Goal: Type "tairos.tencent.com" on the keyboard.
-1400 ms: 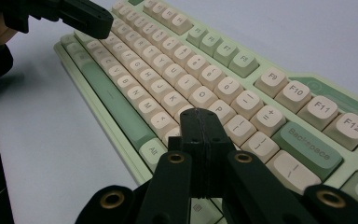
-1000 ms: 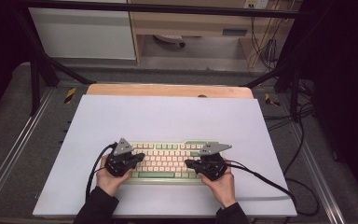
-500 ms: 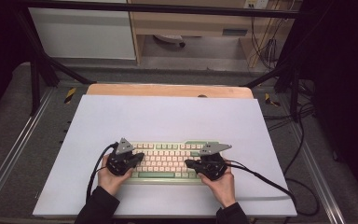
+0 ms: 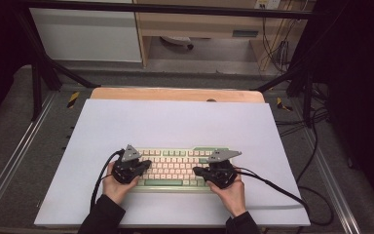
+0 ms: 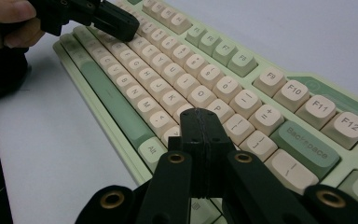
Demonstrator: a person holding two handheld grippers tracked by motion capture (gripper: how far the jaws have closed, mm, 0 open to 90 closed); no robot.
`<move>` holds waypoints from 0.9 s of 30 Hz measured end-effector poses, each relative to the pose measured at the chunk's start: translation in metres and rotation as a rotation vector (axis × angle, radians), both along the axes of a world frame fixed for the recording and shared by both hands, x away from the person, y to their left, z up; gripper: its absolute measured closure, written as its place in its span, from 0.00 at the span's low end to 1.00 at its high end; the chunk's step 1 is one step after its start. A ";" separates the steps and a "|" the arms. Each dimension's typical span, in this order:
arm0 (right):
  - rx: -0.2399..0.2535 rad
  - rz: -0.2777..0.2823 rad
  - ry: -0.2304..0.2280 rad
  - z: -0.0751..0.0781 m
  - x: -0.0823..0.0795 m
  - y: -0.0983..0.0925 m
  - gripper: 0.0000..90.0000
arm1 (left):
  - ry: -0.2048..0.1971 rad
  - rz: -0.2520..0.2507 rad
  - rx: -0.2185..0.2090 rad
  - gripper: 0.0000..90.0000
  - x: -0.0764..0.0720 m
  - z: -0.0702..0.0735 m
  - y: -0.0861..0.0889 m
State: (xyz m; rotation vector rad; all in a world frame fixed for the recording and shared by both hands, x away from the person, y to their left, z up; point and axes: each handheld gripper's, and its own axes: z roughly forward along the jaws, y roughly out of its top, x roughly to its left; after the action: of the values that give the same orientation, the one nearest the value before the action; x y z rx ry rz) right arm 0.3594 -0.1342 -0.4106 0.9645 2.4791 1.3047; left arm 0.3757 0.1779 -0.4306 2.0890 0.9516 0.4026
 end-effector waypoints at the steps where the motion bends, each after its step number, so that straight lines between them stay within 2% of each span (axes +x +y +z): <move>1: 0.000 0.000 0.001 0.000 0.000 0.000 1.00 | -0.003 -0.003 -0.004 1.00 -0.001 0.001 0.000; 13: 0.010 0.003 0.007 0.001 -0.001 0.001 1.00 | -0.018 -0.024 -0.023 1.00 -0.013 0.010 0.007; 27: 0.022 0.011 0.016 -0.001 -0.001 0.005 1.00 | -0.011 -0.020 -0.041 1.00 -0.021 0.010 0.022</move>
State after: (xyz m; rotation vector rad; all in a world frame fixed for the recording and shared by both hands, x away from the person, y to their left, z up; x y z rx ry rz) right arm 0.3583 -0.1294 -0.4111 0.9712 2.4910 1.3351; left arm 0.3550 0.1997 -0.4208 2.0556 0.9245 0.3803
